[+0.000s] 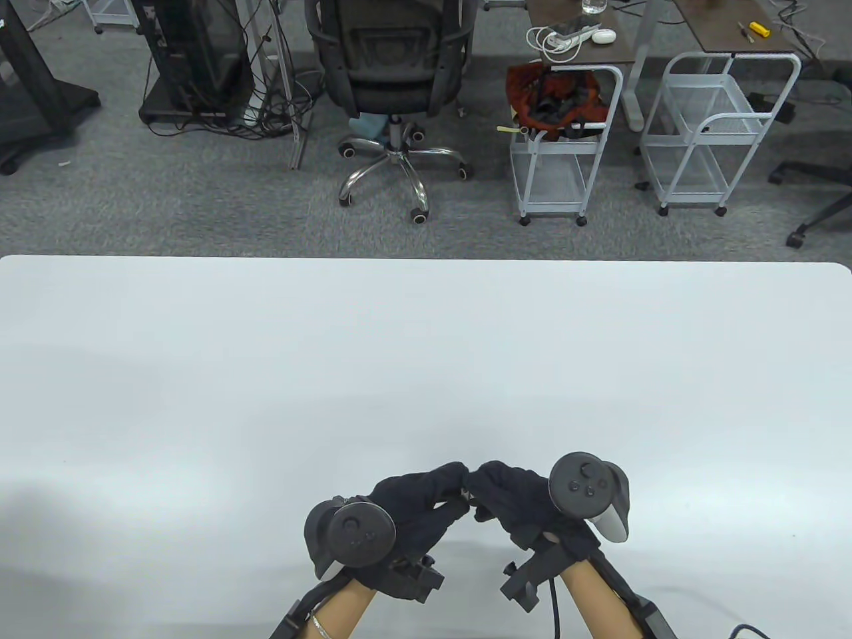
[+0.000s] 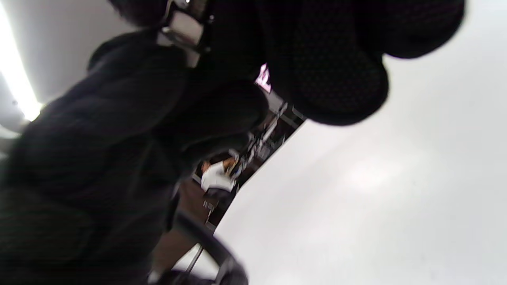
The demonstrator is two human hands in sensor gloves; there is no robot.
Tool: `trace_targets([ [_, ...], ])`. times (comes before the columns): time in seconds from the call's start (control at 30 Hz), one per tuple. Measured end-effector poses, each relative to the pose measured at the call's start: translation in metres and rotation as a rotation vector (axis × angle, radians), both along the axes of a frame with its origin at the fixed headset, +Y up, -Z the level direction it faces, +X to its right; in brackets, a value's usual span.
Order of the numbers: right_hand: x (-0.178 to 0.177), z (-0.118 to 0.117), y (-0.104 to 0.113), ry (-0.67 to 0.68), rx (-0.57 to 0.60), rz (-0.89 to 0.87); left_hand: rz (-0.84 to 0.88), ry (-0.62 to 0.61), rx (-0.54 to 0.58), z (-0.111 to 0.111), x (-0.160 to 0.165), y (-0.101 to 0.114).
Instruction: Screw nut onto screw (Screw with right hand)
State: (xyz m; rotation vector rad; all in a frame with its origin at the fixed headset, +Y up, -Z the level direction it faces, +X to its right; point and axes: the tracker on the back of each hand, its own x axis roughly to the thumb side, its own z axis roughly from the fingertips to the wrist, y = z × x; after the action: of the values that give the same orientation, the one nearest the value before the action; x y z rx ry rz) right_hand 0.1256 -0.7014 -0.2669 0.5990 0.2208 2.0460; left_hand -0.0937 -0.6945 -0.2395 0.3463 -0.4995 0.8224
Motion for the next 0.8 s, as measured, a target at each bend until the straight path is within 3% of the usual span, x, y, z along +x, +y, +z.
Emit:
trace_targets([
  [0.03,0.0,0.0002,0.0,0.007,-0.011,0.015,0.003,-0.005,0.0,0.0004,0.0001,0.0001],
  [0.17,0.0002,0.0024,0.0008,-0.165,0.129,-0.001,0.01,-0.026,-0.001,0.0008,0.0027,0.0],
  [0.37,-0.0011,0.0008,0.0013,0.017,-0.021,0.036,-0.011,-0.004,0.013,0.0005,0.0003,0.0007],
  [0.43,-0.0004,0.0004,0.0014,-0.061,0.09,0.027,-0.016,-0.01,0.024,0.002,0.0018,0.0015],
  [0.53,-0.0009,0.0026,-0.0002,-0.161,0.128,0.01,-0.004,-0.02,0.006,0.0004,0.0026,0.0],
  [0.7,-0.0022,0.0016,0.0013,0.007,-0.005,0.031,-0.013,-0.003,0.018,0.0001,-0.0003,0.0009],
  [0.8,-0.0007,0.0023,0.0017,-0.134,0.135,0.021,-0.022,-0.021,0.034,0.0018,0.0026,0.0021],
])
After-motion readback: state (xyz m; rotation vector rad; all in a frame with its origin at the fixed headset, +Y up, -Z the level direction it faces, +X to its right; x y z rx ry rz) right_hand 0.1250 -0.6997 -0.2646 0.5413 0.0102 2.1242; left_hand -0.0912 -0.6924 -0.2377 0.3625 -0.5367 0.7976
